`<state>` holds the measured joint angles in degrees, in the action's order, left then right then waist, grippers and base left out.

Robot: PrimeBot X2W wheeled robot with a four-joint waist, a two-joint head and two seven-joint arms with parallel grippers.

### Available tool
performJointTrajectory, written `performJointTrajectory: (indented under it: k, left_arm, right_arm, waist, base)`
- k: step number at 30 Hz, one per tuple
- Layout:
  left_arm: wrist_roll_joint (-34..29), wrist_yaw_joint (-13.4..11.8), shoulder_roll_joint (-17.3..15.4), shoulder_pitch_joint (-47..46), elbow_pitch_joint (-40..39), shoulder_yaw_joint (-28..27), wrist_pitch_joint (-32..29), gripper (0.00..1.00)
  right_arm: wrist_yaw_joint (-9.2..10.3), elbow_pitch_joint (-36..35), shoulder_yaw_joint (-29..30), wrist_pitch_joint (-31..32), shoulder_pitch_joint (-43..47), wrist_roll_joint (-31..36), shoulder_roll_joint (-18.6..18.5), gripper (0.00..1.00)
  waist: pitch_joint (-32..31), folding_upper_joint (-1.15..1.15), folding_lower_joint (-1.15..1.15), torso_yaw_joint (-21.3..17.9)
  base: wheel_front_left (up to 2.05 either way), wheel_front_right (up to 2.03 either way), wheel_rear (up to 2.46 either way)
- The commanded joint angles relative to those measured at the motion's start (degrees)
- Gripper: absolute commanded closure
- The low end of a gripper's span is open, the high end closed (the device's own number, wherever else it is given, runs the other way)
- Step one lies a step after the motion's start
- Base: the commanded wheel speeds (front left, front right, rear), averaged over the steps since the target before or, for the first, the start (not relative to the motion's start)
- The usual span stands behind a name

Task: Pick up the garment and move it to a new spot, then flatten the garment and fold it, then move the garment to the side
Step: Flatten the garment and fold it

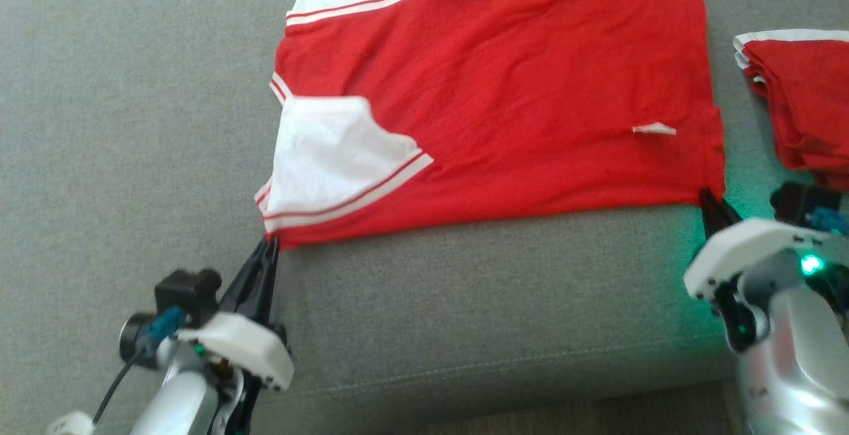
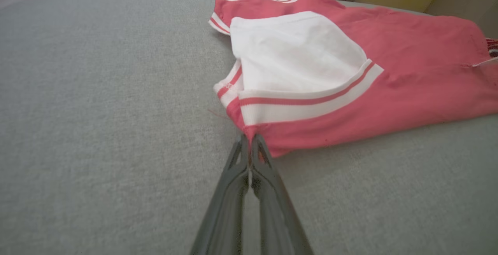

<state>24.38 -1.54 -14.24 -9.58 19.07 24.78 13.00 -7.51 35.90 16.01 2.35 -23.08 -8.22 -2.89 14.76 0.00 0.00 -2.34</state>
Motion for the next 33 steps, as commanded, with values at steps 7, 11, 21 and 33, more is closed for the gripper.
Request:
performJointTrajectory:
  k: [7,11,21,33]
  left_arm:
    - [1.1,-2.79,-4.69,7.17,-12.08,-2.63,-5.46,1.0]
    - [2.54,-3.71,-6.37,12.45,-18.03,-1.55,-11.47,1.0]
    - [2.89,-8.34,-6.44,14.18,-22.49,-1.36,-18.19,0.0]
    - [-0.33,0.87,-11.53,-16.62,-23.88,-1.94,-26.34,0.0]
  right_arm:
    - [0.02,-9.32,0.94,6.04,8.08,-1.01,-3.37,1.0]
    - [0.02,-14.03,1.21,9.63,12.39,-1.36,-4.58,1.0]
    - [0.02,-21.72,4.47,10.85,15.79,2.69,-2.34,0.0]
    - [0.02,-32.98,-2.89,9.35,13.96,2.24,-0.66,0.0]
  waist:
    - [-0.74,0.0,0.0,0.23]
    - [-1.37,0.0,0.0,0.6]
    - [-3.23,0.0,0.0,1.34]
    - [-0.38,0.0,0.0,-0.29]
  base:
    - [0.0,0.0,0.0]
    - [0.0,0.0,0.0]
    - [0.0,0.0,0.0]
    - [0.0,0.0,0.0]
